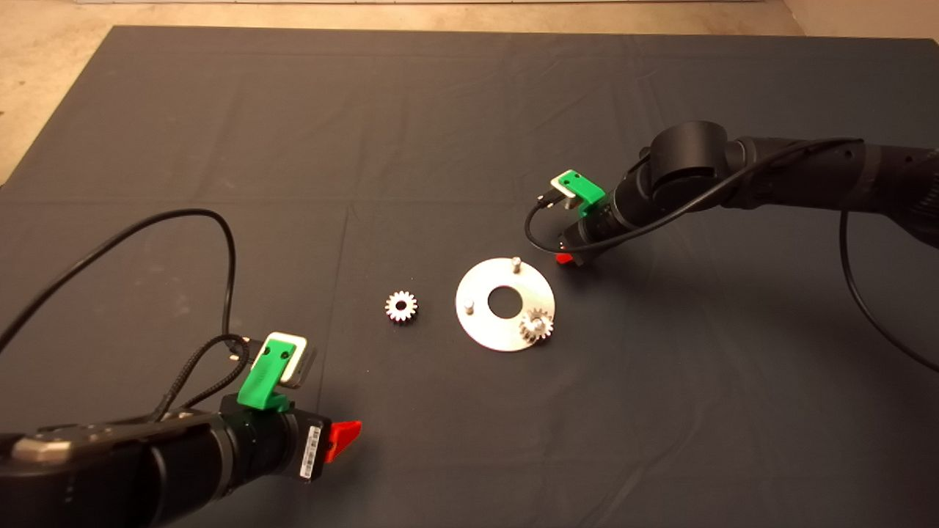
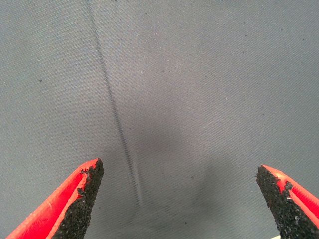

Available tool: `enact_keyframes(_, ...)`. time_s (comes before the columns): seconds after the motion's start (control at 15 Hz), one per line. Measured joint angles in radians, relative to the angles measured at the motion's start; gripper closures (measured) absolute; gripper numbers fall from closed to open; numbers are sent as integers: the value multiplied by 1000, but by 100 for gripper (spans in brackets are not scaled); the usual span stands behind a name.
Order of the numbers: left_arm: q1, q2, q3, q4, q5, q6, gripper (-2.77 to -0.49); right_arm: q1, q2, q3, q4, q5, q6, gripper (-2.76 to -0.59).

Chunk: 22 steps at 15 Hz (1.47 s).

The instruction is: Install three planetary gears onto the carrier pins

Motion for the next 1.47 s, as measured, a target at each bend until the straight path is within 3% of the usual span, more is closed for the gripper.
enact_keyframes(0.33, 0, 0, 0, 0, 4, 0, -222, 4, 0, 23, 0, -4, 0, -97)
enact_keyframes(0.67, 0, 8, 0, 0, 16, 0, -222, 59, 1, 135, 2, -3, 15, -97)
enact_keyframes(0.87, -1, 8, 0, 0, 19, 0, -222, 89, 1, 165, 4, -3, 26, -97)
enact_keyframes(1.13, -4, 26, 0, 0, 23, 0, -222, 85, 10, 215, 13, -4, 53, -97)
enact_keyframes(1.47, -5, 33, 0, 0, 50, 0, -222, 85, 32, 210, 13, -3, 52, -96)
